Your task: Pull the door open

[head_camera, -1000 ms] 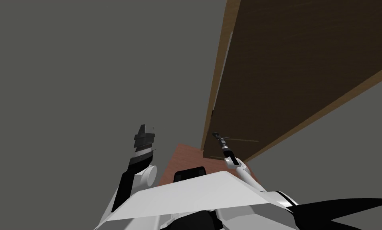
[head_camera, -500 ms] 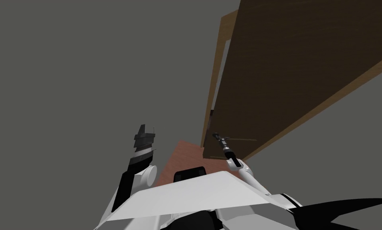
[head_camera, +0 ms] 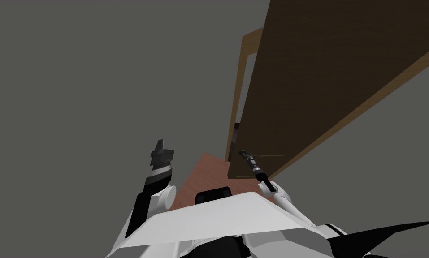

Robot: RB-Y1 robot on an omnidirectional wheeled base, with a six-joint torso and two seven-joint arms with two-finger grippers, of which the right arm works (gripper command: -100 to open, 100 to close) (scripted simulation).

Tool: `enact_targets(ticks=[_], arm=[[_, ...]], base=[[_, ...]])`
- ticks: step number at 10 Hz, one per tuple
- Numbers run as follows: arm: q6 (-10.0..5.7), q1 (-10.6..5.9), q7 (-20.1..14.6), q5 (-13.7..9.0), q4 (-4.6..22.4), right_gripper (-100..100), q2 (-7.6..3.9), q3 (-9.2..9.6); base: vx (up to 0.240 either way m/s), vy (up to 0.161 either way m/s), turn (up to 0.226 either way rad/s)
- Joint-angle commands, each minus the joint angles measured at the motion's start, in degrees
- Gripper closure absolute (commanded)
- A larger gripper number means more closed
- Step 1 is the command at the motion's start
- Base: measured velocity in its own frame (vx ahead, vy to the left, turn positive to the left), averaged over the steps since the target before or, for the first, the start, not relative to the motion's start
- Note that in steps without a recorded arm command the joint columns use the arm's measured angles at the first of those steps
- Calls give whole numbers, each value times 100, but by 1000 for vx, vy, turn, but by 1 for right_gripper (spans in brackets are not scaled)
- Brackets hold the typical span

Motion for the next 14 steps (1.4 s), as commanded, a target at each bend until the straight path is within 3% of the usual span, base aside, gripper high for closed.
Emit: enact_targets(ticks=[1,2,9,10,11,14], arm=[[0,0,0,0,0,100,0,0],[-180,137,-110,22,13,100,-87,84],[-871,600,-486,81,8,100,-480,334],[-803,538,-451,87,16,100,-415,342],[-951,602,-508,94,82,100,-465,381],[-1154,681,-574,96,162,100,-551,413]], base=[[-102,-13,15],[-204,-63,149],[-213,-75,144],[-100,-18,24],[-155,-61,185],[-194,-77,163]])
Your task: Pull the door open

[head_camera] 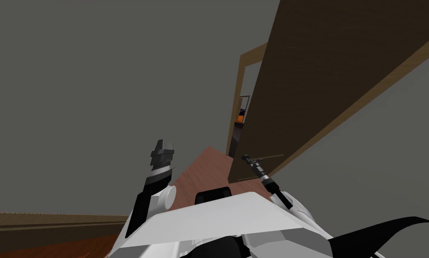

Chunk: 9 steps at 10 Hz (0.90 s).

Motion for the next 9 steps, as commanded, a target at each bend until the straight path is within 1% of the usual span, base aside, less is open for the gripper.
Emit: enact_targets(ticks=[1,2,3,4,5,6,7,9], arm=[[-146,79,-44,-3,46,100,-81,8],[-234,113,-73,-3,81,100,-118,22],[-275,129,-86,-3,97,100,-135,28],[-387,173,-123,-2,141,100,-182,45],[-444,195,-142,-2,164,100,-207,54],[-374,200,-133,7,104,100,-169,71],[-460,224,-157,12,160,100,-187,94],[-529,233,-173,13,204,100,-210,102]], base=[[-196,-55,185],[-230,-77,158],[-203,-63,113],[-200,-67,142],[-209,-64,144],[-90,-23,28],[-140,-56,172],[-176,-63,144]])
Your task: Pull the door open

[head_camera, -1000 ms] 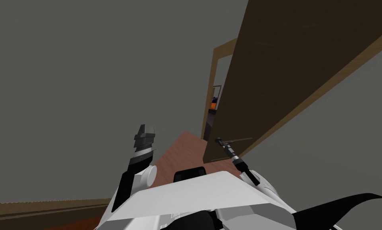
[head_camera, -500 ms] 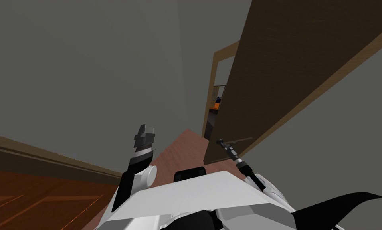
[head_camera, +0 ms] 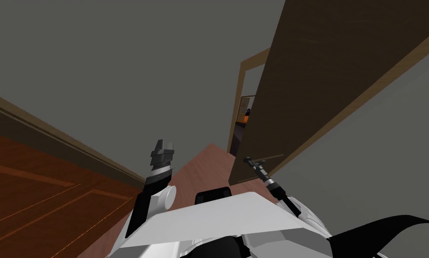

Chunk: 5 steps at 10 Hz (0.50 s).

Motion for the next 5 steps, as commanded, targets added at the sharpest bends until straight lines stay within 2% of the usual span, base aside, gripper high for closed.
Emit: enact_targets(ticks=[1,5], arm=[[-107,17,-12,3,73,100,-31,8],[-332,48,-63,5,217,100,-106,36]], base=[[-196,-73,134],[-211,-82,177]])
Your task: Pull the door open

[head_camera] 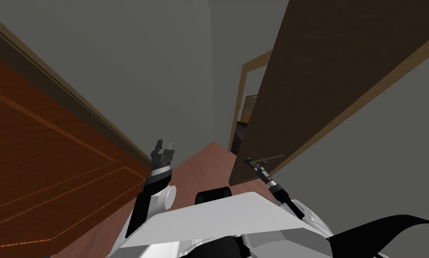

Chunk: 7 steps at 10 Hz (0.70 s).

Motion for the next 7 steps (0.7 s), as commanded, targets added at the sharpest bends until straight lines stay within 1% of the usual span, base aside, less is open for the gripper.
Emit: enact_targets(ticks=[1,3,4,5,7], arm=[[-95,12,-11,-8,74,100,-46,-12],[-180,24,-30,-7,129,100,-74,-2],[-155,10,-32,10,139,100,-33,31],[-211,7,-49,17,189,100,-43,51],[-259,-1,-60,20,231,100,-59,58]], base=[[-233,-58,145],[-172,-69,133],[-74,-23,30],[-132,-37,117],[-168,-68,146]])
